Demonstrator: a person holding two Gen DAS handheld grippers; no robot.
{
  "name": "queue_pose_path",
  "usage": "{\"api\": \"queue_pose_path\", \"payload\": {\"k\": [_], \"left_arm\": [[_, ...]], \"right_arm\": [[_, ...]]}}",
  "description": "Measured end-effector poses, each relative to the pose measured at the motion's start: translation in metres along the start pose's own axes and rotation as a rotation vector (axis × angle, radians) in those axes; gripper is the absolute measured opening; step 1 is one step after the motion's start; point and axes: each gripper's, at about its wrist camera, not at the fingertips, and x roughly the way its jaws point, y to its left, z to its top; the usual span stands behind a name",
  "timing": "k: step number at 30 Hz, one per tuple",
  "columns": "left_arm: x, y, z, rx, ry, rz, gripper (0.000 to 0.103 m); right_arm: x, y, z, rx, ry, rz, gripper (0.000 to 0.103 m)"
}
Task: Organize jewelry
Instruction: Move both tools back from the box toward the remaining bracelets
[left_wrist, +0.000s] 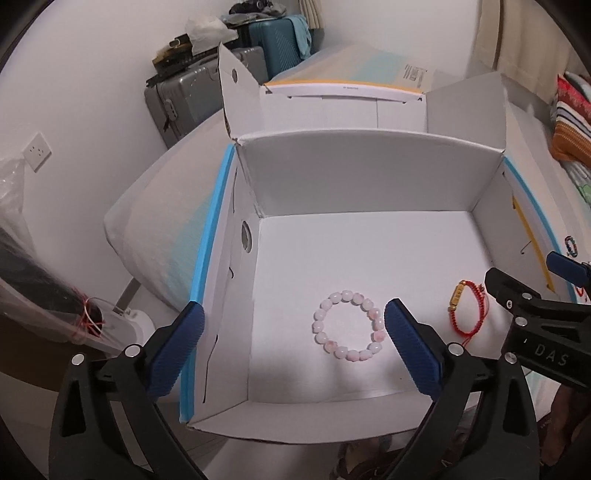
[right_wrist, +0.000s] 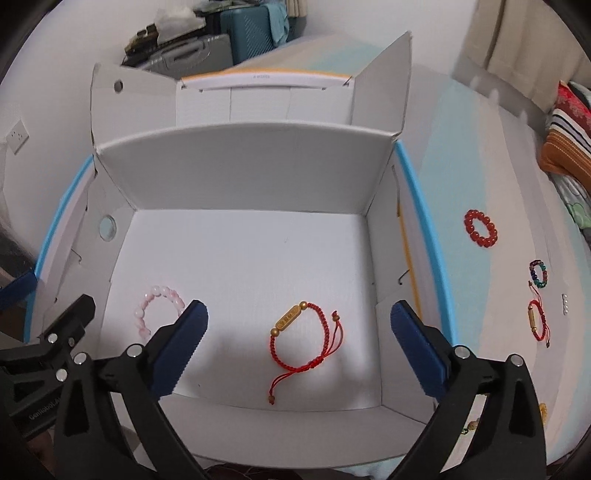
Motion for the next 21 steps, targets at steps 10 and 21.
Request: {"api": "queue_pose_path", "payload": {"k": [10, 21], "left_arm": [[-0.024, -0.011, -0.003, -0.044, -0.06, -0.028, 0.097], [-0.044, -0.053, 0.001, 0.0, -0.087, -0.061, 0.097]], "right_arm": [[-0.031, -0.029, -0.005, 0.059, -0.114, -0.045, 0.095], [-0.051, -0.07, -0.018, 0.104, -0.142, -0.08, 0.095]]}}
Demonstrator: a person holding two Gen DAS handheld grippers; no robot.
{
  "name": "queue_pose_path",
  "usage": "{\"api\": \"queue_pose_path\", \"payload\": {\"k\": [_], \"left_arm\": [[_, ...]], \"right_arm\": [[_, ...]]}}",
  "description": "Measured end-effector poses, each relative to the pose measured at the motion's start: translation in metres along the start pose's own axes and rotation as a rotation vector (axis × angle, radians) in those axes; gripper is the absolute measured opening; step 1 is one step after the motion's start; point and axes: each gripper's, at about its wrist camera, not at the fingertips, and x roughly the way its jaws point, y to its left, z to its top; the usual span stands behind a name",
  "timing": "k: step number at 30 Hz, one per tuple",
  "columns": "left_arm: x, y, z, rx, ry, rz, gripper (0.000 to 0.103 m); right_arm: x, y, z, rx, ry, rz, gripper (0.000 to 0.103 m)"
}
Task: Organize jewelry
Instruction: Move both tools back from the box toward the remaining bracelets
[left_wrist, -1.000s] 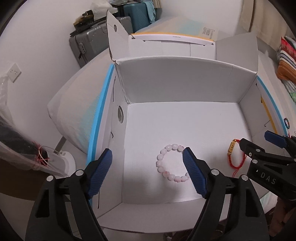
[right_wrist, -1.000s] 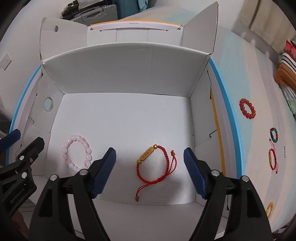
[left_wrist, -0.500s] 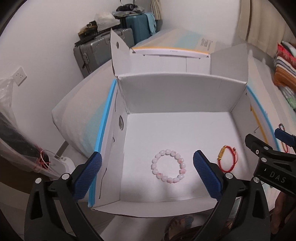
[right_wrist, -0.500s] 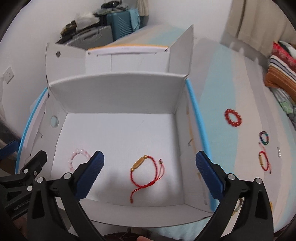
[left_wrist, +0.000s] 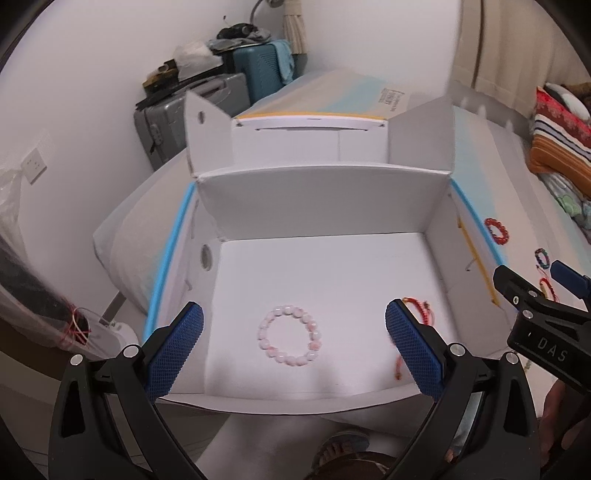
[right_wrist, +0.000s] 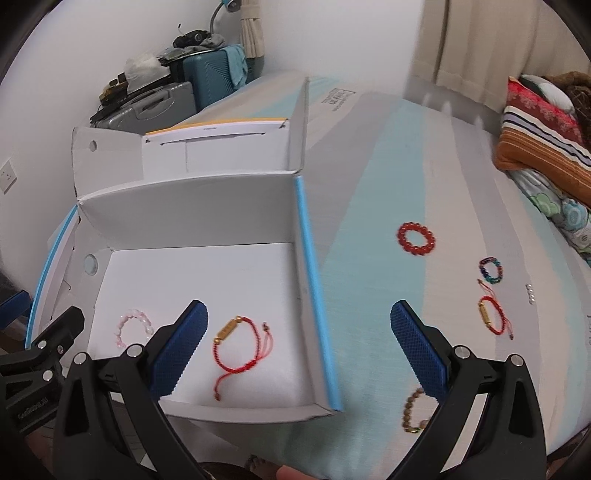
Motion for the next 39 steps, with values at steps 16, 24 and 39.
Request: {"api": "queue_pose_path", "payload": {"k": [16, 24, 39], "left_arm": [[-0.025, -0.097, -0.001, 0.1, -0.065, -0.102, 0.097], [-0.034, -0.155, -0.007, 0.164, -0.077, -0.156, 0.097], [-0.016, -0.256, -0.052, 0.321, -0.016, -0.235, 0.097]], "right_arm": [[-0.033, -0.106, -0.028, 0.102, -0.033, -0.083, 0.095], [-0.044, -0.168, -0.052, 0.151, -0.023, -0.134, 0.095], [-0.03, -0.27, -0.104, 0.253, 0.142, -0.216, 0.095]]}}
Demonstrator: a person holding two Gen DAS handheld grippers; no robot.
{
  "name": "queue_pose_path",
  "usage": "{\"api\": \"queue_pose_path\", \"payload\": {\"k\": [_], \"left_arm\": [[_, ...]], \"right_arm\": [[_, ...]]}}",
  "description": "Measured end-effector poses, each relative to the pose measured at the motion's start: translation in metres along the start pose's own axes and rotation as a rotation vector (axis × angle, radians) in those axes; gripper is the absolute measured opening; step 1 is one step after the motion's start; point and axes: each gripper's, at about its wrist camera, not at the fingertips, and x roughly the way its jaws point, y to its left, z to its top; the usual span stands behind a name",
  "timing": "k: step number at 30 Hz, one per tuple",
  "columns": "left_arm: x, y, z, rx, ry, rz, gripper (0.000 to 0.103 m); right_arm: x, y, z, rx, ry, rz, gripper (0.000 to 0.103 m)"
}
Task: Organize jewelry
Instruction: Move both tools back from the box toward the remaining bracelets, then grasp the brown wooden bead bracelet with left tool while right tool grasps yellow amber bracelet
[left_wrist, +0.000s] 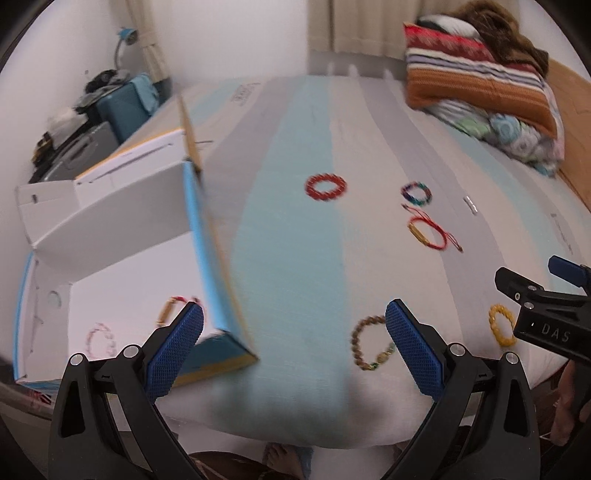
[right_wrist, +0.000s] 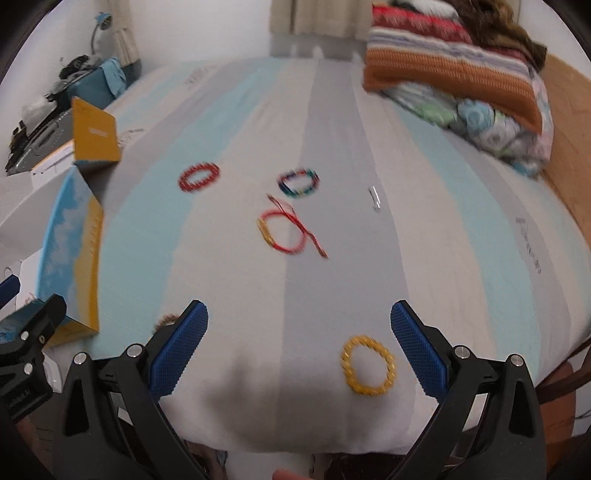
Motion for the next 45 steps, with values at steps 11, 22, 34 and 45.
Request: {"api": "queue_pose_path", "payload": {"k": [11, 22, 34, 45], "left_arm": [[0.041, -0.045, -0.017, 0.058, 0.059, -0.08, 0.097], [0.086, -0.06, -0.041, 0.067, 0.105, -0.112, 0.097], [0.117, -0.06, -0.049, 0.038, 0.159, -0.127, 0.092], [0.114, -0.056, -0.049, 0.04, 0.183, -0.136, 0.05]], "right_arm": [[0.026, -0.044, -0.026, 0.032, 0.085, 0.039, 0.095], [0.069, -0.063, -0.037, 0.077, 0.228, 0.102, 0.095], [0.096, -0.066, -0.041, 0.108, 0.322, 0.151, 0.076], [0.104, -0.065, -0.044, 0.121, 0.356, 0.159, 0.037]]}}
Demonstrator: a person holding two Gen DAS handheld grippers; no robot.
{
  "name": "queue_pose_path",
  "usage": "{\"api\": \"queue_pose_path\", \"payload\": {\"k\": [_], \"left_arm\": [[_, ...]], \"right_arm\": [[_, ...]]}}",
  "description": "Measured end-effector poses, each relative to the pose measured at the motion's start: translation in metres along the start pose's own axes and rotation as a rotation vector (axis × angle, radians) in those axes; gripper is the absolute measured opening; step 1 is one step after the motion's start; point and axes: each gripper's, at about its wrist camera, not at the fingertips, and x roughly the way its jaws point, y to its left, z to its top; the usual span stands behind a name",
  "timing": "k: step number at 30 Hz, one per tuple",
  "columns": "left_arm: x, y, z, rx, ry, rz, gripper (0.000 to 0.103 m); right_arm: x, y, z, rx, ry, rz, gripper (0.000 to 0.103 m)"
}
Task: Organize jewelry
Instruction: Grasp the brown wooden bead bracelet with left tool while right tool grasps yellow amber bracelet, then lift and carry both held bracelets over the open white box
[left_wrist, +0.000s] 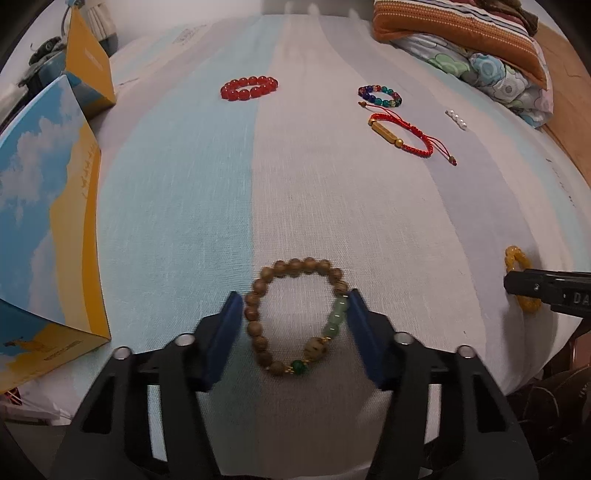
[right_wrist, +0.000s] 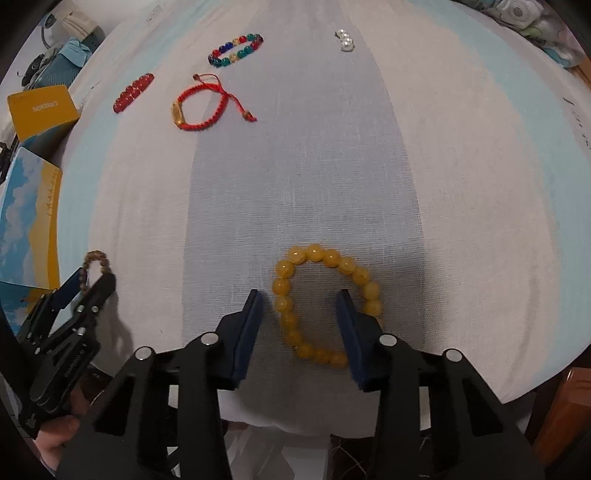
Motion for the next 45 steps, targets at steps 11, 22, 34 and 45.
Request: {"api": "queue_pose_path", "payload": {"k": [11, 22, 34, 45], "left_arm": [[-0.007, -0.004, -0.004, 0.041, 0.001, -0.019, 0.012], [-0.014, 0.003, -0.006, 0.008, 0.005, -0.07, 0.007], [-0.028, -0.004, -0.006, 0.01, -0.003, -0.081, 0.007], [-0.052, 0.0, 0.002, -0.008, -0.044, -0.051, 0.007]], "right_arm": [[-0.001, -0.004, -0.001, 0.015, -0.009, 0.008, 0.016], [-0.019, 0.001, 0.002, 0.023, -0.112, 0.043, 0.009], [-0.04, 0.003, 0.007, 0.049, -0.207, 0.074, 0.009], [-0.065, 0.013, 0.007, 0.046, -0.314, 0.043, 0.009]]}}
